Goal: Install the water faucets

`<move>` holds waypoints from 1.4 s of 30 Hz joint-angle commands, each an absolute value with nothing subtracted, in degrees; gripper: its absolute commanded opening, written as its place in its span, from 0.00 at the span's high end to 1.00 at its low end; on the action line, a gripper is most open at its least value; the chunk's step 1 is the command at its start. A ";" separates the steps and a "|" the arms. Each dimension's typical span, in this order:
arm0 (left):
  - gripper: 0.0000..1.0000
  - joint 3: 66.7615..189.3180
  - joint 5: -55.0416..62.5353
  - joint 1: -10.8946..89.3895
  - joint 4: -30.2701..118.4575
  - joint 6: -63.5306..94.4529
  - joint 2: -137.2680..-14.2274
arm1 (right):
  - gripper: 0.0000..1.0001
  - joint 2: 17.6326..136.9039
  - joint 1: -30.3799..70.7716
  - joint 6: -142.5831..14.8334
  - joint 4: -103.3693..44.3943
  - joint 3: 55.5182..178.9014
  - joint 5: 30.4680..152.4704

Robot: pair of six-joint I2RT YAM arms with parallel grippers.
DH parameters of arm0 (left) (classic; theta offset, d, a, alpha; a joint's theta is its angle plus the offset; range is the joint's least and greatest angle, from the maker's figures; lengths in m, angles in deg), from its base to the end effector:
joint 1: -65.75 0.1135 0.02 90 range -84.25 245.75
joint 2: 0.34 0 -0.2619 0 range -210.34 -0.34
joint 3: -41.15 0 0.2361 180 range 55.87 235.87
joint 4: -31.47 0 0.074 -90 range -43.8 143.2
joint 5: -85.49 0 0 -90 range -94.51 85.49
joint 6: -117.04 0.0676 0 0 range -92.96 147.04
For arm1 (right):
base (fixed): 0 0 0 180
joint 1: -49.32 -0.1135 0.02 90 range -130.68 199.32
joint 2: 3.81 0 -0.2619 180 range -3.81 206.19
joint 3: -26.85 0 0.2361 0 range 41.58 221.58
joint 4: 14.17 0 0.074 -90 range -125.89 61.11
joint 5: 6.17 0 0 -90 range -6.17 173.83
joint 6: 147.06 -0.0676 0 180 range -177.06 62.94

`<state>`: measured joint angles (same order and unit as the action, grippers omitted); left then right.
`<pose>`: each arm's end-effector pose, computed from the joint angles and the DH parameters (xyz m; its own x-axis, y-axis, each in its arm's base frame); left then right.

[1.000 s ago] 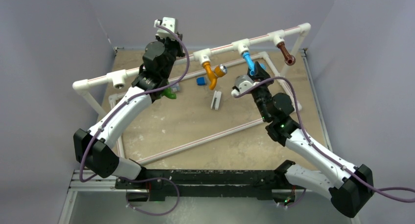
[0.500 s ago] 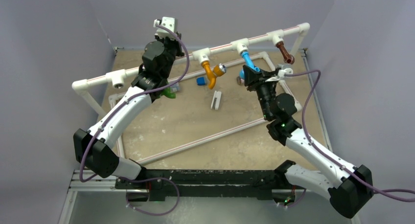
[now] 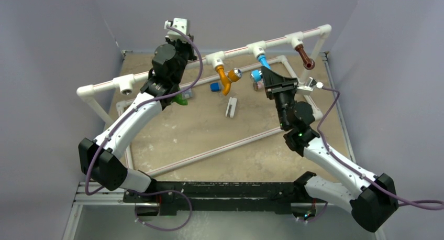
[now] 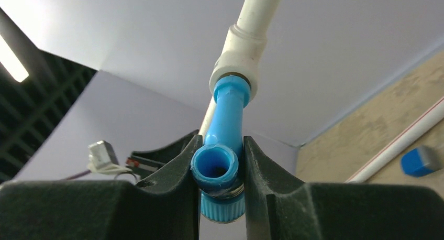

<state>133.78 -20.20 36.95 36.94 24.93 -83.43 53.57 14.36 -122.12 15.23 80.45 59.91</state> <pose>0.3243 -0.1574 0.4225 0.0538 -0.0700 -0.9961 0.2296 0.9717 -0.0559 0.2098 0.1133 0.3772 -0.0538 0.9737 -0.2212 -0.4159 0.1796 0.8915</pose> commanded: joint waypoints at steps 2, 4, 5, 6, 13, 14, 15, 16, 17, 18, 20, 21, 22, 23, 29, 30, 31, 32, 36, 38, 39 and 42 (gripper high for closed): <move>1.00 126.89 -15.32 34.84 55.86 26.43 -88.58 | 1.00 54.30 13.17 -149.56 23.22 80.18 69.87; 1.00 126.89 -15.32 34.82 55.84 26.43 -88.58 | 1.00 54.64 13.99 -155.09 23.86 79.76 71.74; 1.00 126.89 -15.32 34.81 55.86 26.54 -88.66 | 1.00 54.81 14.10 -156.52 24.46 79.65 72.59; 1.00 126.93 -15.32 34.83 55.87 26.53 -88.67 | 1.00 55.29 14.43 -159.42 24.47 79.63 73.51; 1.00 126.80 -15.67 34.82 55.78 26.68 -88.67 | 0.91 55.89 15.48 -162.52 26.39 78.81 77.43; 1.00 126.88 -15.68 34.82 55.82 26.69 -88.67 | 0.89 55.45 15.69 -161.88 25.90 78.45 77.15; 1.00 126.88 -15.68 34.81 55.86 26.69 -88.75 | 0.87 54.82 15.99 -161.05 25.85 77.92 77.11; 1.00 126.89 -15.68 34.86 55.84 26.69 -88.76 | 0.82 54.24 16.38 -160.32 25.76 77.35 77.12; 1.00 126.89 -15.68 34.85 55.86 26.69 -88.76 | 0.77 53.53 16.71 -159.52 25.65 76.82 77.26; 1.00 126.89 -15.75 34.86 55.87 26.73 -88.76 | 0.68 52.56 17.13 -158.56 25.08 76.23 77.46; 1.00 126.89 -15.79 34.88 55.85 26.69 -88.76 | 0.58 51.33 17.56 -157.12 23.23 75.57 77.89; 1.00 126.89 -15.77 34.83 55.86 26.72 -88.75 | 0.55 51.02 17.82 -156.17 22.61 75.21 78.27; 1.00 126.89 -15.76 34.89 55.83 26.74 -88.76 | 0.53 50.48 18.04 -155.36 22.27 74.64 78.83; 1.00 126.89 -15.76 34.83 55.86 26.70 -88.76 | 0.49 49.77 18.31 -154.58 22.18 73.76 79.35; 1.00 126.89 -15.93 34.88 55.89 26.70 -88.94 | 0.33 46.45 19.37 -148.73 19.22 71.70 81.69; 1.00 126.89 -15.94 34.88 55.93 26.69 -88.94 | 0.32 45.35 19.63 -146.58 18.69 71.43 81.71; 1.00 126.89 -15.98 34.83 55.88 26.73 -88.94 | 0.30 44.17 19.80 -145.04 17.82 71.16 81.60; 1.00 126.89 -15.95 34.81 55.93 26.71 -88.94 | 0.29 43.02 20.06 -143.49 16.79 71.00 81.36; 1.00 126.88 -15.97 34.81 55.95 26.69 -89.02 | 0.26 38.86 20.42 -131.59 9.91 73.14 80.20; 1.00 126.81 -15.97 34.83 55.95 26.69 -89.02 | 0.25 37.43 20.42 -123.67 4.29 75.88 78.92; 1.00 126.82 -15.99 34.86 55.93 26.73 -89.02 | 0.24 36.88 20.42 -119.49 1.96 77.02 78.39; 1.00 126.88 -15.94 34.81 55.93 26.69 -89.14 | 0.23 35.04 20.46 -108.39 -5.63 80.12 75.55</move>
